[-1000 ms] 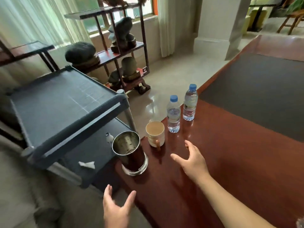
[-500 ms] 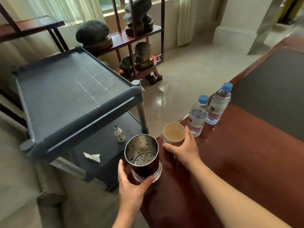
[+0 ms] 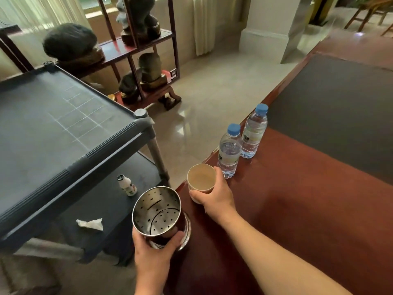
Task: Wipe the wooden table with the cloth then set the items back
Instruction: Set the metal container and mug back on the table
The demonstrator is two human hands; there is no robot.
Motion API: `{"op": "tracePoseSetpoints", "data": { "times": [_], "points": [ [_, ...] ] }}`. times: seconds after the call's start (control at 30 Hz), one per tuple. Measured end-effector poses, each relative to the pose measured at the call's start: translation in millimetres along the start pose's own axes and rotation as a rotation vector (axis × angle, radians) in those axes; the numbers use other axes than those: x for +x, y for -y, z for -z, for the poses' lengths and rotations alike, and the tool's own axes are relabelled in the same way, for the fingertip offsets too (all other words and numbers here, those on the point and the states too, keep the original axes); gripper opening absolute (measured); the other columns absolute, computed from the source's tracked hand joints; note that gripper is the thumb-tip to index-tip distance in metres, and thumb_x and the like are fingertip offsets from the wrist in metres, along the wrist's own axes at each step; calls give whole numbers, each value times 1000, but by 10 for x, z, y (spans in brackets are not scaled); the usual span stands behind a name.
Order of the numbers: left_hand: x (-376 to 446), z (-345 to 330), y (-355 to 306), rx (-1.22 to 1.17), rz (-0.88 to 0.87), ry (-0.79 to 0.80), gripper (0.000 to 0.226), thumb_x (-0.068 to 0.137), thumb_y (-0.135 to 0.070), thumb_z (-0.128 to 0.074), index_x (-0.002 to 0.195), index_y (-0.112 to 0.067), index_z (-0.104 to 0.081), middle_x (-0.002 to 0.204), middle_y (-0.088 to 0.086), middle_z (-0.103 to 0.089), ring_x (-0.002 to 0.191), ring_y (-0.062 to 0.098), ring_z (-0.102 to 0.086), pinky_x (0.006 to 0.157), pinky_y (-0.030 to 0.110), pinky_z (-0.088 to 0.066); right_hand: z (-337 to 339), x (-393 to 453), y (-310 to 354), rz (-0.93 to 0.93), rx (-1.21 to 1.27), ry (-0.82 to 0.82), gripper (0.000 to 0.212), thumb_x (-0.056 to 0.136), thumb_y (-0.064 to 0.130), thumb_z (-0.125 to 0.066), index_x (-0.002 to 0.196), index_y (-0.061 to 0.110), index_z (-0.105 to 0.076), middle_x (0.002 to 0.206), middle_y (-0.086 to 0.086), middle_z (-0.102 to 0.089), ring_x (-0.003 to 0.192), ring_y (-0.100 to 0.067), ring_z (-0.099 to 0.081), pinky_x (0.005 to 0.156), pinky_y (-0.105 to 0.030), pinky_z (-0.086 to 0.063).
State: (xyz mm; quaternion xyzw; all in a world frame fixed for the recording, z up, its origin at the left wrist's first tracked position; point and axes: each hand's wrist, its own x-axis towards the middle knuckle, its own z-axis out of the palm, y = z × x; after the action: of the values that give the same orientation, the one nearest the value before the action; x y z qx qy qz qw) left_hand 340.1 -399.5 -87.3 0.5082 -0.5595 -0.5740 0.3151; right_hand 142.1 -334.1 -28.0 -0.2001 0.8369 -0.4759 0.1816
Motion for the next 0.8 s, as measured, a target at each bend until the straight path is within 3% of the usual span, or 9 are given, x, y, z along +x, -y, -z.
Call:
{"op": "tracePoseSetpoints", "data": {
  "times": [0.1, 0.23, 0.3, 0.43, 0.5, 0.6, 0.7, 0.8],
  "points": [
    [9, -13, 16, 13, -3, 5, 121, 23, -56, -98, 131, -52, -43, 114, 8, -72, 111, 32, -66, 91, 63, -50, 109, -98, -28, -33, 27, -10, 98, 60, 47, -83, 143, 27, -35, 135, 3, -54, 119, -16, -52, 101, -33, -42],
    [-65, -116, -64, -1, -70, 74, 124, 22, -55, -98, 133, -50, -43, 115, 10, -71, 111, 32, -66, 90, 65, -50, 331, -284, -111, -64, 74, -40, 87, 54, 50, -81, 132, 34, -44, 120, 11, -62, 108, -11, -58, 95, -34, -47],
    [-147, -212, -155, -22, -131, 132, 126, 21, -55, -97, 135, -47, -43, 121, 6, -69, 114, 29, -64, 96, 59, -49, 478, -384, -157, -81, 76, -66, 83, 53, 51, -80, 126, 34, -46, 116, 14, -63, 105, -9, -59, 93, -33, -47],
    [-322, -464, -305, -8, -194, 233, 121, 18, -53, -92, 130, -52, -44, 121, -18, -66, 115, 5, -61, 96, 39, -49, 810, -575, -268, -130, 68, -143, 96, 52, 53, -79, 137, 30, -40, 125, 10, -59, 112, -11, -56, 97, -31, -44],
    [-394, -626, -353, -15, -199, 300, 124, 20, -50, -92, 134, -46, -45, 122, -13, -67, 115, 8, -62, 98, 35, -46, 1007, -666, -320, -156, 82, -196, 97, 54, 51, -80, 138, 28, -39, 127, 10, -58, 114, -12, -56, 99, -33, -44],
    [-500, -884, -440, -19, -220, 391, 120, 18, -52, -92, 130, -49, -47, 117, -12, -69, 110, -4, -61, 91, 28, -47, 1340, -789, -393, -186, 104, -294, 88, 52, 51, -79, 130, 31, -44, 119, 11, -61, 106, -11, -59, 94, -32, -47],
    [-597, -1136, -519, -34, -248, 449, 114, 18, -63, -92, 124, -54, -49, 115, -9, -70, 110, 7, -64, 87, 32, -54, 1695, -898, -451, -206, 109, -397, 85, 49, 56, -75, 125, 36, -43, 114, 16, -61, 101, -6, -58, 88, -25, -45],
    [-721, -1394, -579, -53, -274, 543, 112, 24, -62, -94, 127, -48, -51, 116, -5, -70, 111, 14, -66, 90, 39, -55, 2035, -989, -543, -218, 121, -477, 84, 50, 55, -76, 125, 36, -44, 114, 16, -60, 100, -9, -58, 87, -27, -46]
  ]
}}
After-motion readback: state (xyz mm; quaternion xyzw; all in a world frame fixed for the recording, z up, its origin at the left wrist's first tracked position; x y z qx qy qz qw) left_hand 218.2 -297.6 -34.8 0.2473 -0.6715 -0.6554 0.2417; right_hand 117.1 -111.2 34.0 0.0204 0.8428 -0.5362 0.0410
